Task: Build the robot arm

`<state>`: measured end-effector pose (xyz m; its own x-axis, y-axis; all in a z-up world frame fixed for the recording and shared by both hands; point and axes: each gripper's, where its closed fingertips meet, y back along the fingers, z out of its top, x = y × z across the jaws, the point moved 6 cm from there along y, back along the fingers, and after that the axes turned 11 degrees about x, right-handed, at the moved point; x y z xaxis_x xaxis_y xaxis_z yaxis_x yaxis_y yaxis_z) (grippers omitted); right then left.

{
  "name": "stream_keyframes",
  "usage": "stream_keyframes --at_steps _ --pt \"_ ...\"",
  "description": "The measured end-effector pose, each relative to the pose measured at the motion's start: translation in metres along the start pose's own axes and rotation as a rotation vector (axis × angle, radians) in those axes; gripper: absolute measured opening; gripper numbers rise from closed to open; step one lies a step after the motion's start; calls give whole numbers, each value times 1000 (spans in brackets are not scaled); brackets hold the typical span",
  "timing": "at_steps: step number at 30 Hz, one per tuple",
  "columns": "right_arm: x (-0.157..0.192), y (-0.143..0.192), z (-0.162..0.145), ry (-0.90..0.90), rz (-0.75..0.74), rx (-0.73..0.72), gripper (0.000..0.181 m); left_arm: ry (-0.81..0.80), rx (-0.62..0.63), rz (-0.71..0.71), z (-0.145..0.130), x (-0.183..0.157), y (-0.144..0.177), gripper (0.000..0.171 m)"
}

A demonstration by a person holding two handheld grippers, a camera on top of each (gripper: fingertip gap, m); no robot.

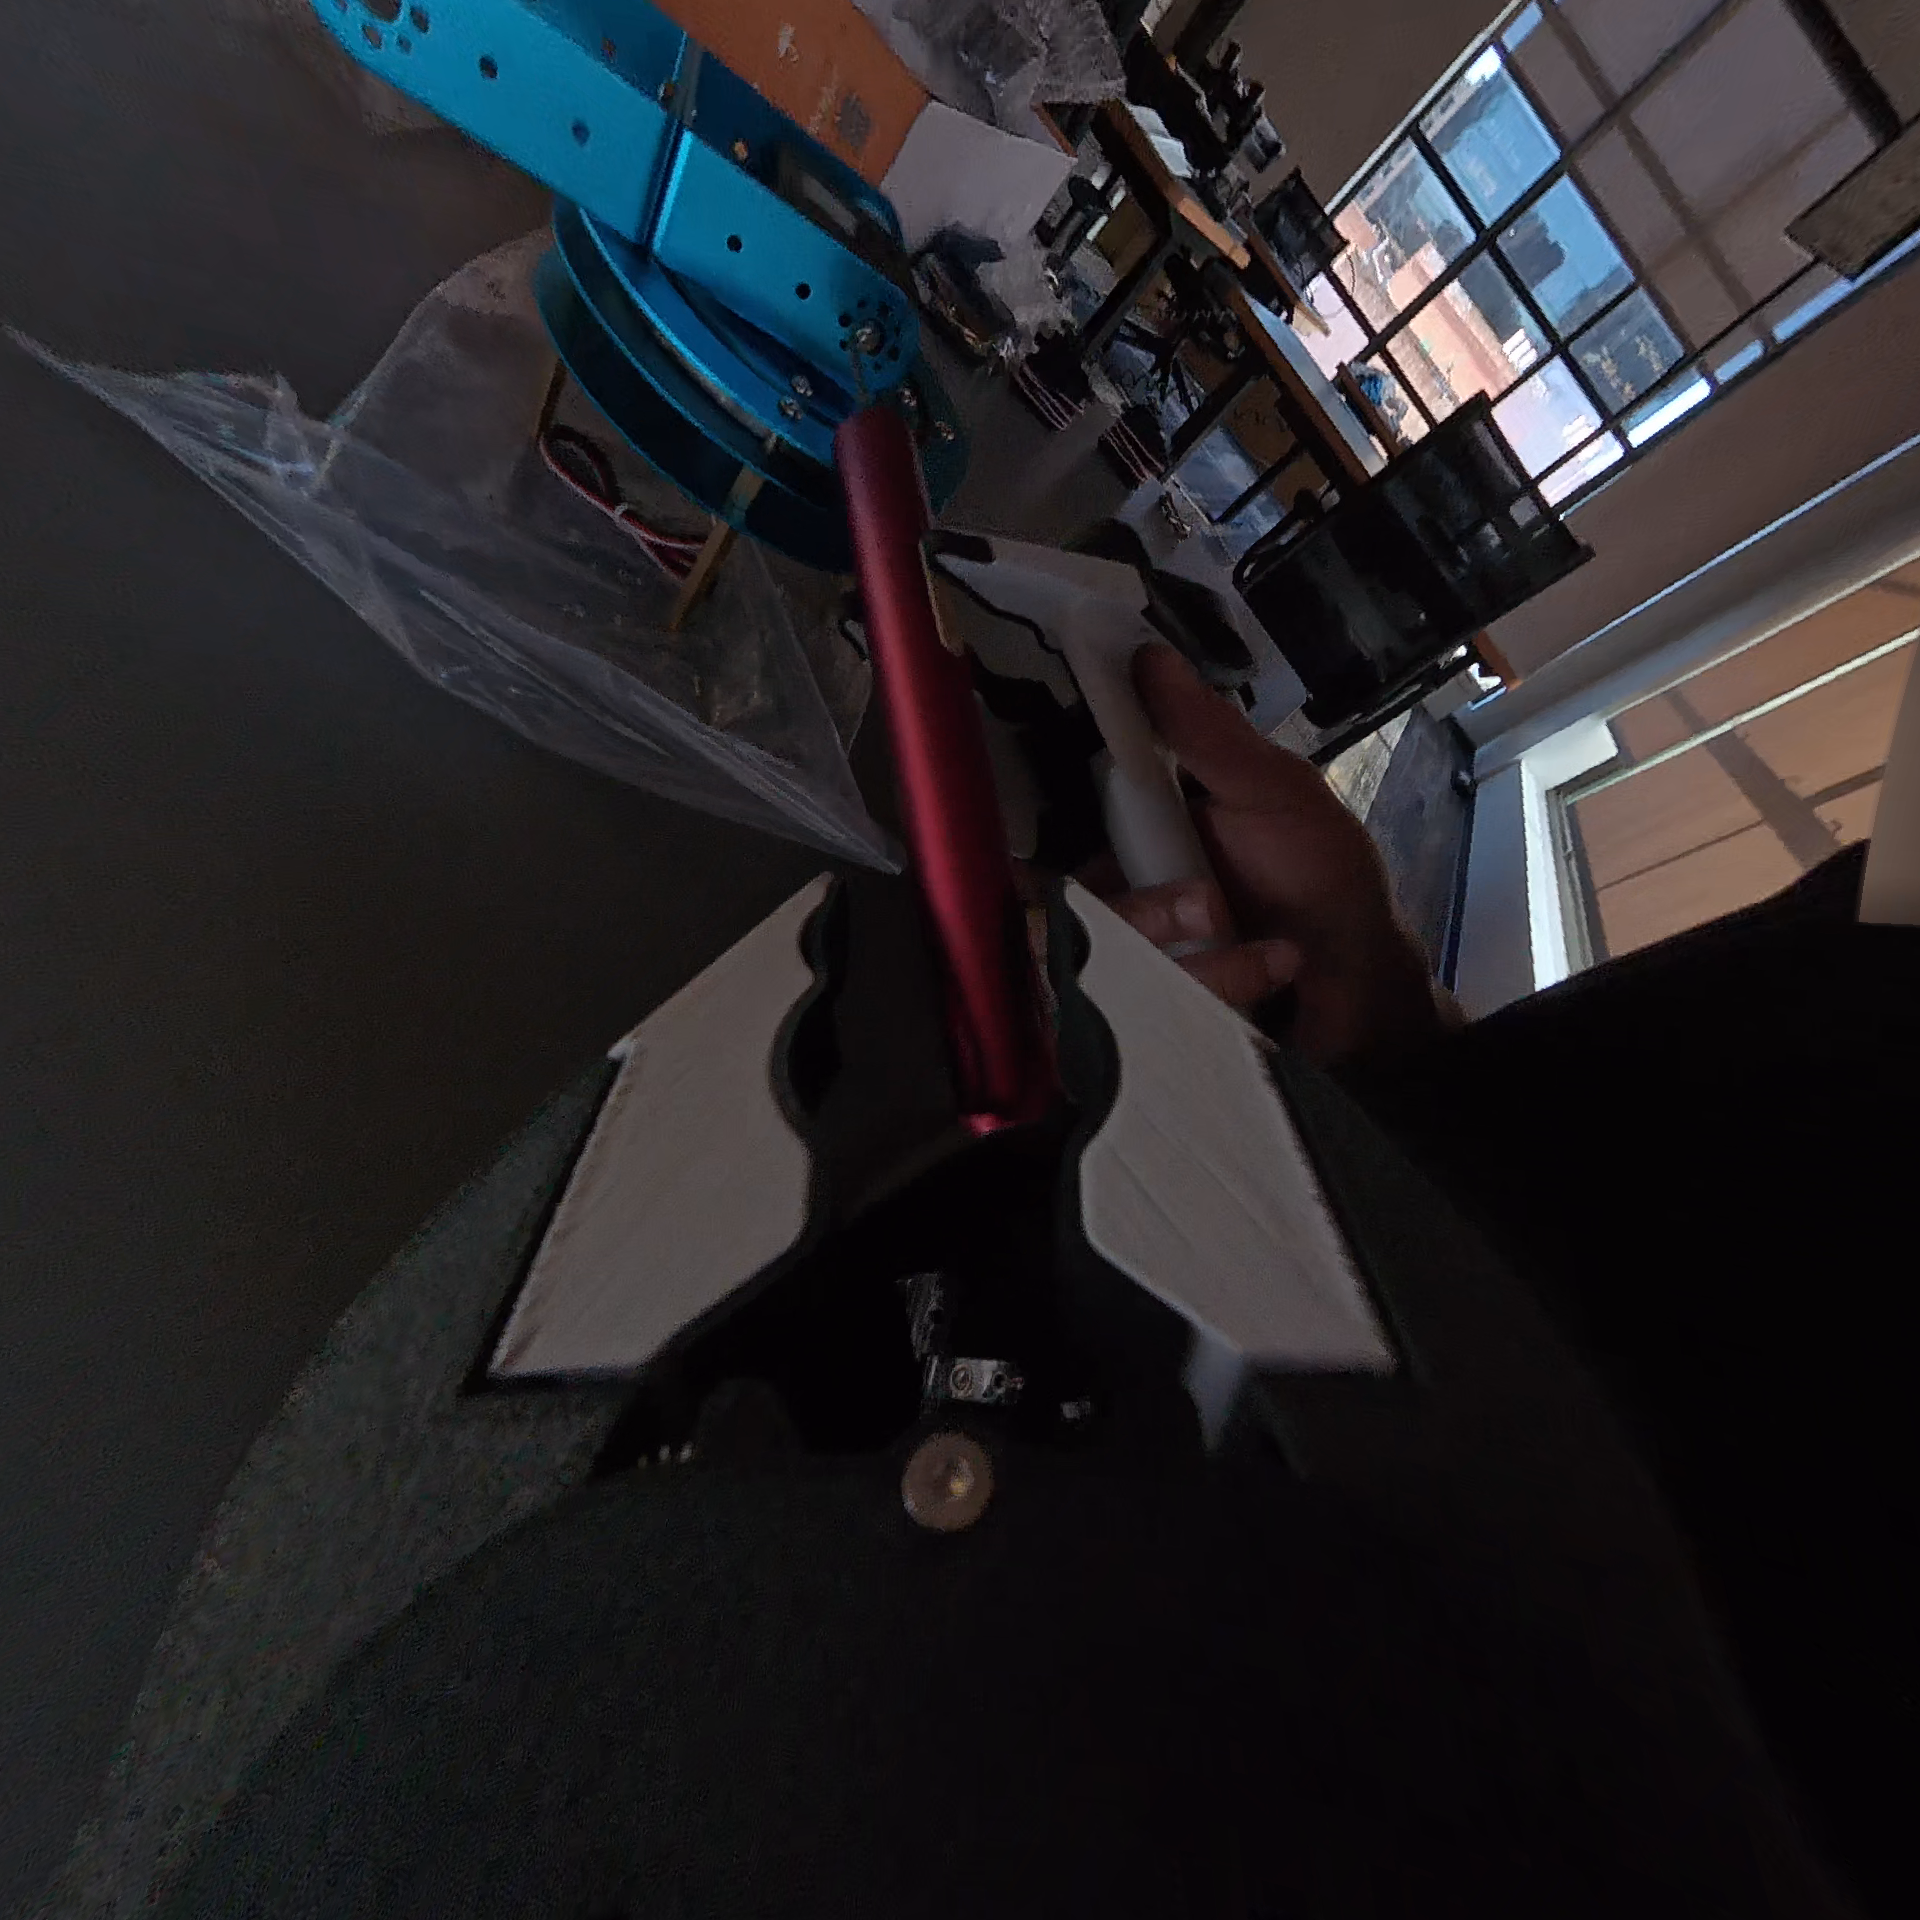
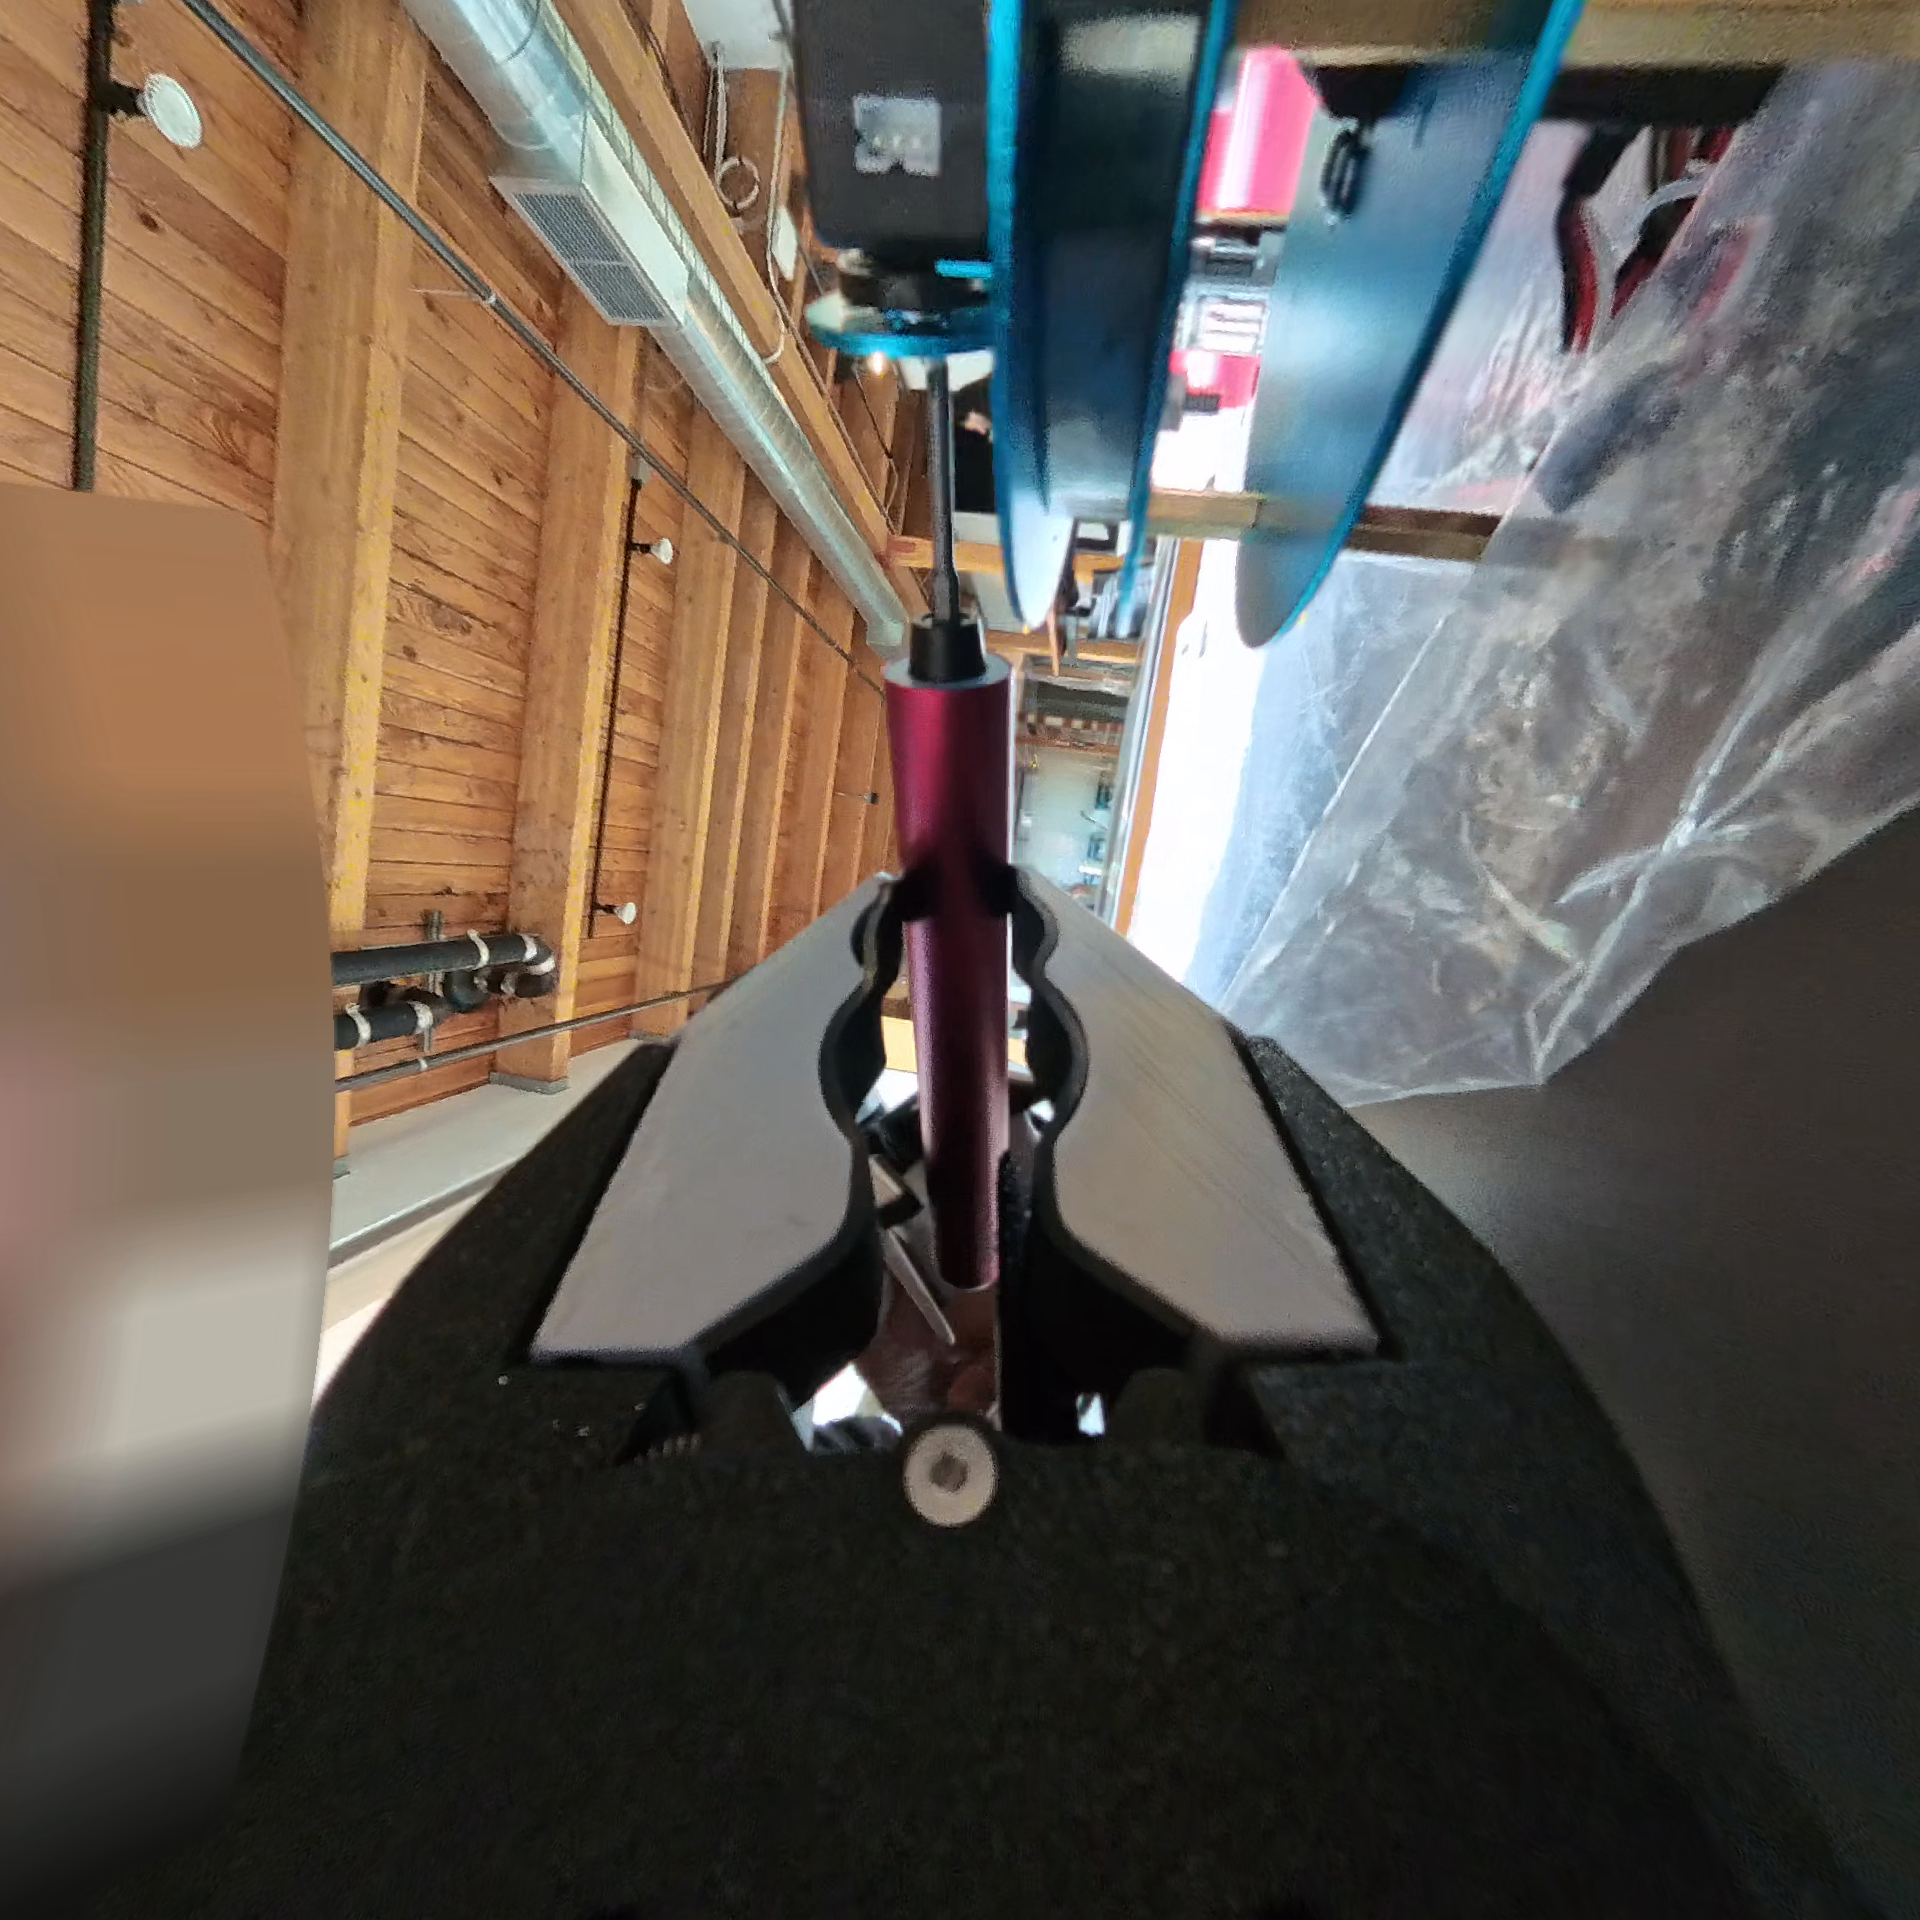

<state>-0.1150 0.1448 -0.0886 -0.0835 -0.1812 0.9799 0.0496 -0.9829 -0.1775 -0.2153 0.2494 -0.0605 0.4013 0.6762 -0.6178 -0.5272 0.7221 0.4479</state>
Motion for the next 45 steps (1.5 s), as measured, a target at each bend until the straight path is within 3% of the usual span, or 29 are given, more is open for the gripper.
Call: stream_keyframes --at_steps 5,12,17,19,23,28,30,34,37,40,42,45 --pt "-1 -2 -6 -7 8 14 18 -178 102 65 7 -4 15 39" --pt "-1 -1 -7 5 -11 11 19 -117 139 -60 3 -4 0 40" --pt "1 -4 -12 6 -16 44 19 -101 105 -151 32 6 2 39" --pt "2 -6 -14 6 -10 54 19 -69 169 -191 34 14 -4 41" --pt "8 -6 -12 41 0 61 18 -35 283 -289 12 7 -18 45" --pt "10 -9 -11 73 -2 70 18 28 227 -370 7 -5 -36 38" --pt "10 -8 -9 87 -3 63 18 61 198 -354 7 -4 -40 27" --pt "12 -8 -5 135 -15 74 19 126 161 -360 8 -1 -46 22" --pt "28 0 4 286 0 59 28 185 113 -422 12 -3 -45 19" --pt "56 27 19 623 -67 -22 44 240 49 -456 17 -1 -41 19" --pt "70 44 13 929 -208 -39 52 272 -10 -477 23 1 -38 18" --pt "65 46 -21 1266 -477 9 78 361 -115 -529 34 3 -37 19"
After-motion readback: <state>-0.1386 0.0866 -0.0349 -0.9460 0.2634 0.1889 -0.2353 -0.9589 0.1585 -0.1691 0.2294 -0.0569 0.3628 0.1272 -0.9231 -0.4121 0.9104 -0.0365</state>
